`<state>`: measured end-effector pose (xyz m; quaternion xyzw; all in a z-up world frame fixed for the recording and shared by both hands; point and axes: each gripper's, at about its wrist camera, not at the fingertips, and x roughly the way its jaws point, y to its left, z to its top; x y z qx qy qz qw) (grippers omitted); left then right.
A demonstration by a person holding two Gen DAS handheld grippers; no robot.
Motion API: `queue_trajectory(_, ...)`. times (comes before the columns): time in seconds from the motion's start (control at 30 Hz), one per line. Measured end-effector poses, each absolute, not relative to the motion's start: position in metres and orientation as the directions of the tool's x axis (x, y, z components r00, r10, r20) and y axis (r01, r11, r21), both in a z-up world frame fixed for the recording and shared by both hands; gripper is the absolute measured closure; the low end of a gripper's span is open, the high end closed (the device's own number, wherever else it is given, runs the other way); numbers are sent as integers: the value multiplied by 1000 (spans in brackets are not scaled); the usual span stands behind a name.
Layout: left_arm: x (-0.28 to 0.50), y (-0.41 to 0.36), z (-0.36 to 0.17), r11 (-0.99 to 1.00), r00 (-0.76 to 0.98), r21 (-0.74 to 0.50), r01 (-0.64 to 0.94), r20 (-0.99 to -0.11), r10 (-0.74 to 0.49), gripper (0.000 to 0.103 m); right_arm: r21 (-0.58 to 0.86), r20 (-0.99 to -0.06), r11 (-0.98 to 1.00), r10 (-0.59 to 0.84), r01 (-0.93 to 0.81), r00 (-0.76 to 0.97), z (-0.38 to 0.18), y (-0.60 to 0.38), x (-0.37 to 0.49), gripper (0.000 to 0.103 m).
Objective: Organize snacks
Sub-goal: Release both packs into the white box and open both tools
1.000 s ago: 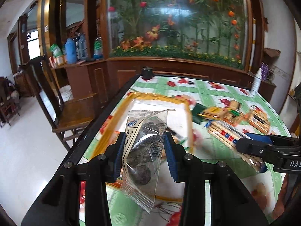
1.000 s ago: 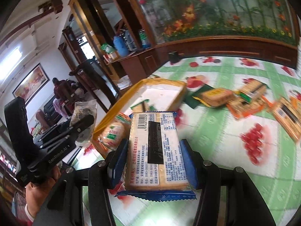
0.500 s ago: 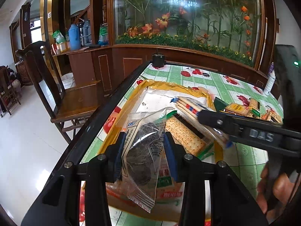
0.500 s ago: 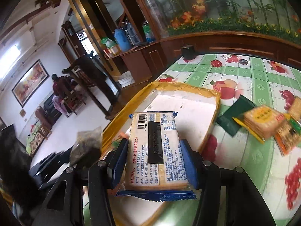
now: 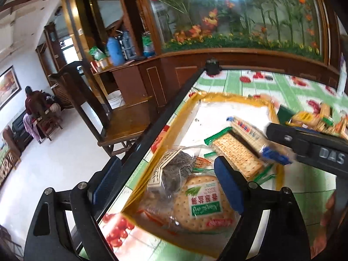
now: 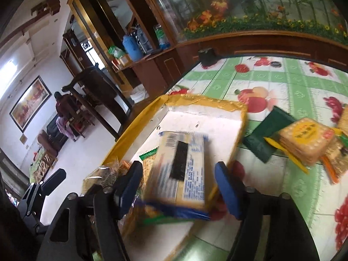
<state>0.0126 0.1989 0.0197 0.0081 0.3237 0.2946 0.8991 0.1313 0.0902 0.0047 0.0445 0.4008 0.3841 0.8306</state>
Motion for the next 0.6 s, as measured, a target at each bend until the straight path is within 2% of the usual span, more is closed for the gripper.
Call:
queue_trajectory(0.17,-17,187,49,831,668,108,-545,-544,508,15,393,-580,725,672,-565,460,26,36,108,31)
queue_trajectory(0.23,-30,175,65,834,689,94,-543,-517,507,15,401,-555,741,664,-538,501,34,4,95,27)
queue_trajectory(0.6,-61,109,121,884,801,74,-461,-393,451,15,407,-522,818,573,-406,632,46,-111,47,24)
